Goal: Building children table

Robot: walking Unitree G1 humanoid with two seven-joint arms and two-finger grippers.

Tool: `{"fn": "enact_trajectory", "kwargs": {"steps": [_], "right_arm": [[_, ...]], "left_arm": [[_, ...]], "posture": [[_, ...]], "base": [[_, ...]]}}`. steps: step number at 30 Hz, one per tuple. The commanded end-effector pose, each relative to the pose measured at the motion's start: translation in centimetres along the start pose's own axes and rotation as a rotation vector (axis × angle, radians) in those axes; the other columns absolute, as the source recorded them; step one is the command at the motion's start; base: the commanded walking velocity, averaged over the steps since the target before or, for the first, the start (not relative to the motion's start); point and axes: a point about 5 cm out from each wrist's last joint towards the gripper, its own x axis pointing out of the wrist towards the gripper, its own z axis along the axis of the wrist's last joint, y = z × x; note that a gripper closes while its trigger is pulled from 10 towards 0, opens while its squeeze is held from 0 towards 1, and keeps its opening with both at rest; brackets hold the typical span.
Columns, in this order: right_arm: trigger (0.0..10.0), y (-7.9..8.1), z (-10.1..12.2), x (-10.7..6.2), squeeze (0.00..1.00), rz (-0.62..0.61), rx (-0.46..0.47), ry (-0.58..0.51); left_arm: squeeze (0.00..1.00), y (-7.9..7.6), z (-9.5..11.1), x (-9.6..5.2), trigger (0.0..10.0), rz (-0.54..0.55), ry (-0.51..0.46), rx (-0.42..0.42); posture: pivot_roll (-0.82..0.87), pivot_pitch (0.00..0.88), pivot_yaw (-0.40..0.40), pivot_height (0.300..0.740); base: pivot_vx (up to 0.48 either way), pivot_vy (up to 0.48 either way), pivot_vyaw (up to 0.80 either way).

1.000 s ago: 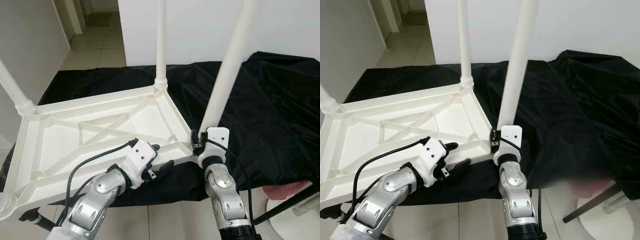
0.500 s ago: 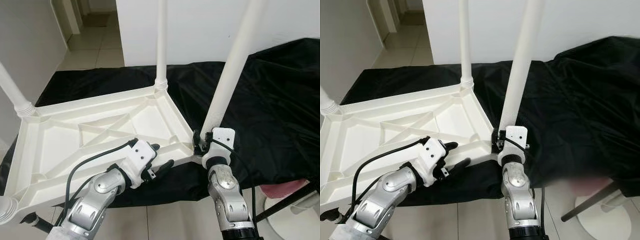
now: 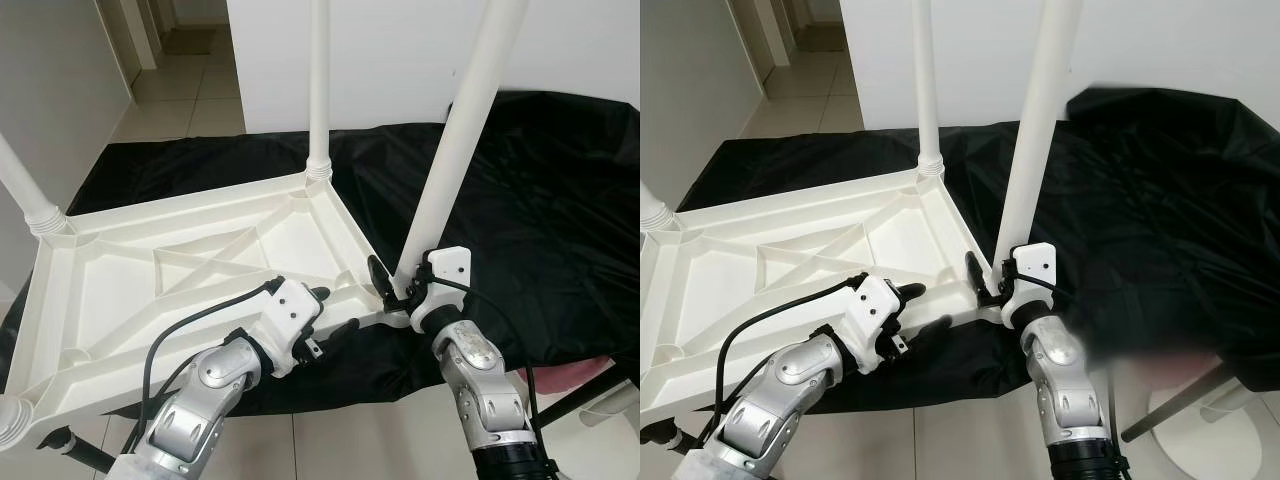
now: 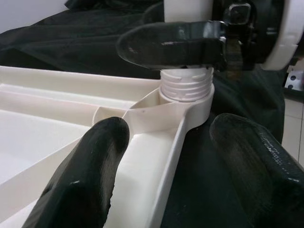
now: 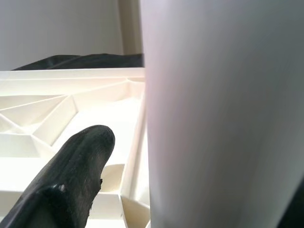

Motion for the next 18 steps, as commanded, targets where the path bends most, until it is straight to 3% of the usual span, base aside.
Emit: {"fn": "enact_trajectory", "kwargs": {"steps": [1,12,13,15,16,17,18], "right_arm": [[10.0,0.2,0.0,0.3,0.00,0.066,-0.015,-0.010],[10.0,-1.8,-0.6,1.1,0.00,0.164,-0.075,0.036],[9.3,-2.0,-0.6,1.2,0.00,0.175,-0.084,0.043],[9.3,-2.2,-0.6,1.3,0.00,0.182,-0.090,0.047],[5.1,-2.4,-0.7,1.3,0.00,0.192,-0.096,0.048],[5.1,-2.4,-0.7,1.3,0.00,0.192,-0.096,0.048],[2.9,-2.6,-0.8,1.3,0.00,0.202,-0.100,0.051]], "left_arm": [[0.00,-0.1,-0.6,0.0,10.0,0.029,0.029,0.001],[0.00,0.5,-0.5,0.1,10.0,0.056,0.027,0.017],[0.00,0.5,-0.5,0.1,10.0,0.052,0.029,0.024],[0.00,0.6,-0.5,0.1,10.0,0.050,0.030,0.028],[0.00,0.6,-0.5,0.1,10.0,0.049,0.031,0.031],[0.00,0.6,-0.5,0.1,10.0,0.049,0.031,0.031],[0.00,0.7,-0.4,0.1,10.0,0.051,0.031,0.034]], "posture": [[-0.06,0.004,0.036,0.740],[-0.05,0.004,0.030,0.740],[-0.05,0.004,0.030,0.740],[-0.05,0.005,0.029,0.740],[-0.05,0.005,0.029,0.740],[-0.05,0.005,0.029,0.740],[-0.05,0.005,0.029,0.740]], "base": [[0.000,0.000,0.00],[0.000,0.000,0.00],[0.000,0.000,0.00],[0.000,0.000,0.00],[0.000,0.000,0.00],[0.000,0.000,0.00],[0.000,0.000,0.00]]}}
